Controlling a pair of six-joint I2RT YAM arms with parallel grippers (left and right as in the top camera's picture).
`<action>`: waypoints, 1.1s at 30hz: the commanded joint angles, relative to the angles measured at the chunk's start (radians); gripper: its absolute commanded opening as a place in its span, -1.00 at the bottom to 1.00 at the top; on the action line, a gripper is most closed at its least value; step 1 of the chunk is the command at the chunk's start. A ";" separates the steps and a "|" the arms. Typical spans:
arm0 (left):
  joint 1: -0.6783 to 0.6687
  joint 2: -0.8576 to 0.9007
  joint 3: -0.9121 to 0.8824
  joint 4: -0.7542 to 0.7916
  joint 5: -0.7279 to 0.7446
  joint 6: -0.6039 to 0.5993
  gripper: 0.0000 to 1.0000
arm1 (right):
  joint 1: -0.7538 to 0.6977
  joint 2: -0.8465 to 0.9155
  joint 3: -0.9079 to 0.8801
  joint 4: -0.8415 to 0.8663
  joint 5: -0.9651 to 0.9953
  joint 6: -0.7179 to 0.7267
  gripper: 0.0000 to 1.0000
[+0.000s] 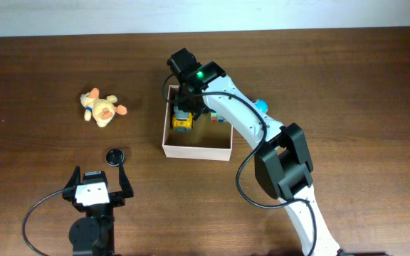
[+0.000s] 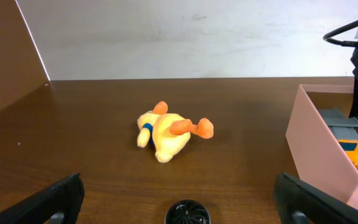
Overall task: Pack container
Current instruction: 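Lower the truck into the box beside the cube and open the right gripper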
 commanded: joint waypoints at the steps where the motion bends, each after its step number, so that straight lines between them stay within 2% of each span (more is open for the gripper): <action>1: 0.001 -0.005 -0.005 0.000 0.010 -0.006 0.99 | 0.003 0.014 0.002 -0.003 -0.007 -0.002 -0.58; 26: 0.001 -0.005 -0.005 0.000 0.010 -0.006 0.99 | 0.021 0.014 0.000 0.008 -0.016 -0.010 -0.58; 30: 0.001 -0.005 -0.005 0.000 0.010 -0.006 0.98 | 0.021 0.014 0.000 -0.017 0.038 -0.009 -0.47; 33: 0.001 -0.005 -0.005 0.000 0.010 -0.006 0.98 | 0.016 0.014 0.000 -0.043 0.067 -0.010 -0.47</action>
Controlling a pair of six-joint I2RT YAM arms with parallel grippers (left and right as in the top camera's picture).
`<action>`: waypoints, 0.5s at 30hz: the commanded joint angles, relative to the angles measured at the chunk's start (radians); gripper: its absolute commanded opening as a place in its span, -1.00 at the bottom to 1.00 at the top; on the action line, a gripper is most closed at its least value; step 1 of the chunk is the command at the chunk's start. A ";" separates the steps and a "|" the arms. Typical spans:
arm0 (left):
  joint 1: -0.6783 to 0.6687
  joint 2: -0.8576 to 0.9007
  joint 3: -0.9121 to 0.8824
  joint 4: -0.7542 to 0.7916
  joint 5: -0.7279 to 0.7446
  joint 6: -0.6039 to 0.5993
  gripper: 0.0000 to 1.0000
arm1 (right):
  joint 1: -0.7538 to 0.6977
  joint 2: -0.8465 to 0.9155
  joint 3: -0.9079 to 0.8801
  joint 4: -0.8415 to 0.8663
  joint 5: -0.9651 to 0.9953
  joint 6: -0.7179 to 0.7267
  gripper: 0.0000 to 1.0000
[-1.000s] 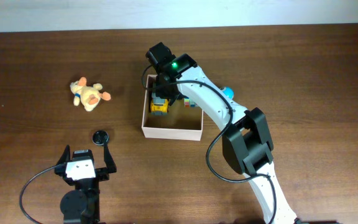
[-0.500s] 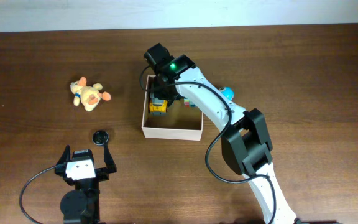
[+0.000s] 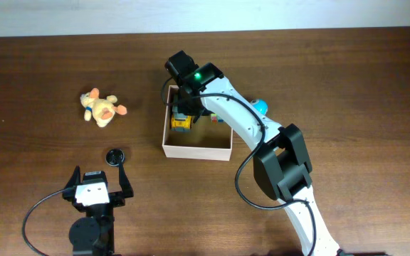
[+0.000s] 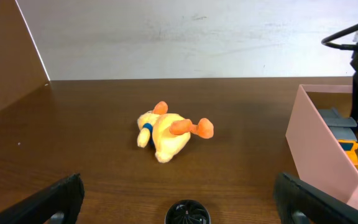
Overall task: Pack container
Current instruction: 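Lower the truck into the box beside the cube and open the right gripper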
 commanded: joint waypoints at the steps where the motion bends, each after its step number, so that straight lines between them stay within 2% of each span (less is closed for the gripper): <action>1: 0.001 -0.005 -0.005 0.000 0.010 -0.006 0.99 | -0.001 0.014 0.000 -0.019 0.049 -0.001 -0.47; 12: 0.001 -0.005 -0.005 0.000 0.010 -0.006 0.99 | -0.021 -0.016 0.003 -0.045 0.029 -0.054 -0.44; 15: 0.001 -0.005 -0.005 0.000 0.010 -0.006 0.98 | -0.021 -0.049 0.013 -0.051 0.024 -0.097 -0.32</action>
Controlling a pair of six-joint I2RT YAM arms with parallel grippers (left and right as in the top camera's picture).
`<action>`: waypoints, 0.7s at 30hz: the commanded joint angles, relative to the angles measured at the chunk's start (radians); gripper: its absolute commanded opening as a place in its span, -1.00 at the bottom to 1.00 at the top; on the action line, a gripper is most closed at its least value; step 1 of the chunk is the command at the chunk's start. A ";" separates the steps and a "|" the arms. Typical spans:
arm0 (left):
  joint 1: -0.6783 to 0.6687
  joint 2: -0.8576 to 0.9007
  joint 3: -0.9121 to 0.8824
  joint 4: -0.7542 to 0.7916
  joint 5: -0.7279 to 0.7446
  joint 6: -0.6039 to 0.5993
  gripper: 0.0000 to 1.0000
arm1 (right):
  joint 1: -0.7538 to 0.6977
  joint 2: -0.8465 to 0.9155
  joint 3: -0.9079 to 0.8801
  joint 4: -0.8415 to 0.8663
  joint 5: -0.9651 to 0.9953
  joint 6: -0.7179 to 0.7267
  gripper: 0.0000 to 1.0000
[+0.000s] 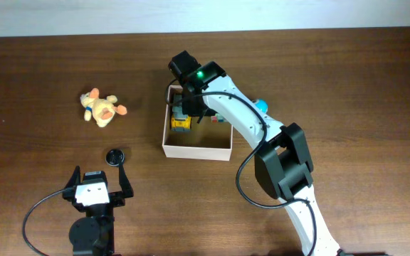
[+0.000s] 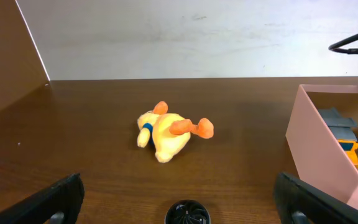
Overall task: Pack container
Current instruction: 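Lower the truck into the box beside the cube and open the right gripper, then raise the right gripper and move it over the blue ball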
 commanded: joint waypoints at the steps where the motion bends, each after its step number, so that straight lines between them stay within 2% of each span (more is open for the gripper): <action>1: 0.001 -0.005 -0.005 0.000 0.010 -0.006 0.99 | -0.004 -0.058 0.023 -0.011 0.005 -0.058 -0.28; 7: 0.001 -0.005 -0.005 0.000 0.010 -0.006 0.99 | -0.004 -0.115 0.127 -0.064 0.002 -0.149 -0.21; 12: 0.001 -0.005 -0.005 0.000 0.010 -0.006 0.98 | -0.018 -0.127 0.294 -0.163 0.035 -0.184 -0.19; 17: 0.001 -0.005 -0.005 0.000 0.010 -0.006 0.99 | -0.079 -0.127 0.446 -0.270 0.154 -0.183 -0.12; 21: 0.001 -0.005 -0.005 0.000 0.010 -0.006 0.99 | -0.172 -0.122 0.451 -0.327 0.184 -0.173 -0.12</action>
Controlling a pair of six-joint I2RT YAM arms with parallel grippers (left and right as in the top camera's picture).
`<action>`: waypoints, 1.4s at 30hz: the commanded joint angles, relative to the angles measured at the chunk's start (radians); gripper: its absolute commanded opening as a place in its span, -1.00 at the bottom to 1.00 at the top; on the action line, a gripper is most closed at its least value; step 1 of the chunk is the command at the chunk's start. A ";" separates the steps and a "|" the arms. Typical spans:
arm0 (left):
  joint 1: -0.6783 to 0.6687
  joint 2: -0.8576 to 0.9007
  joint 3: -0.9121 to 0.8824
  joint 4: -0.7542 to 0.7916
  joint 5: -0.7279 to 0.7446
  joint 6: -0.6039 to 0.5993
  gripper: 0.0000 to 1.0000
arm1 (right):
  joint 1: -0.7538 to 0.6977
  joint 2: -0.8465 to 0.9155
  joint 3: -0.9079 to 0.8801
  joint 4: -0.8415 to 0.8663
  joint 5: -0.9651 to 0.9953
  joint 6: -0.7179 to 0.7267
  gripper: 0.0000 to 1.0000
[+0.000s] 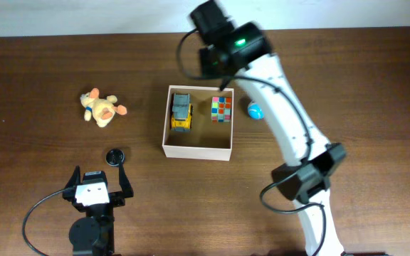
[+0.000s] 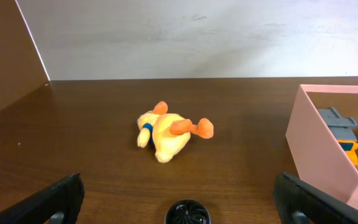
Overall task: Pack container
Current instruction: 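Raise the right gripper and move it over the blue ball, then lower the right gripper and grasp the blue ball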
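The open pink-white box [image 1: 196, 150] holds a grey-and-yellow toy truck [image 1: 181, 112] on its left and a colour cube [image 1: 221, 109] on its right. The left wrist view shows the box wall [image 2: 319, 149] and the truck [image 2: 342, 134]. A blue ball [image 1: 254, 109] lies just right of the box. A yellow-orange plush duck [image 1: 102, 108] [image 2: 168, 132] lies to the left. My right gripper [image 1: 212, 21] is raised high above the table behind the box, its fingers hidden. My left gripper [image 1: 98, 179] [image 2: 179, 198] rests open near the front edge, holding nothing.
A small black round disc [image 1: 115, 155] [image 2: 188, 213] lies on the table just ahead of the left gripper. The table's far edge meets a white wall [image 2: 197, 37]. The right arm [image 1: 290, 121] arches over the table's right of centre.
The right gripper was low at the box's back-left, over the toy truck; now it is high above the table behind the box. The truck lies uncovered in the box. The left arm has not moved.
Through all three earlier moments the right gripper stayed low over the toy truck in the box's left half, shifting only slightly. Now it is up and clear, with truck and cube in the box. Duck, ball, disc and left gripper have kept their places.
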 commanded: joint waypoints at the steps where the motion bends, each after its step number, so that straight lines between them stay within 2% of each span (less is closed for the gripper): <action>1: 0.001 -0.005 -0.005 0.000 0.010 -0.006 0.99 | -0.098 0.000 -0.002 -0.036 0.071 -0.003 -0.11; 5: 0.001 -0.005 -0.005 0.000 0.010 -0.006 0.99 | -0.188 0.002 -0.071 -0.056 0.046 0.001 -0.12; 12: 0.001 -0.005 -0.005 0.000 0.010 -0.006 0.99 | -0.297 0.002 -0.254 -0.043 -0.117 -0.046 -0.04; 28: 0.001 -0.005 -0.005 0.000 0.010 -0.006 0.99 | -0.286 0.002 -0.550 0.168 -0.305 -0.262 0.09; 42: 0.001 -0.005 -0.005 0.000 0.010 -0.006 0.99 | -0.286 0.003 -0.690 0.288 -0.306 -0.280 0.20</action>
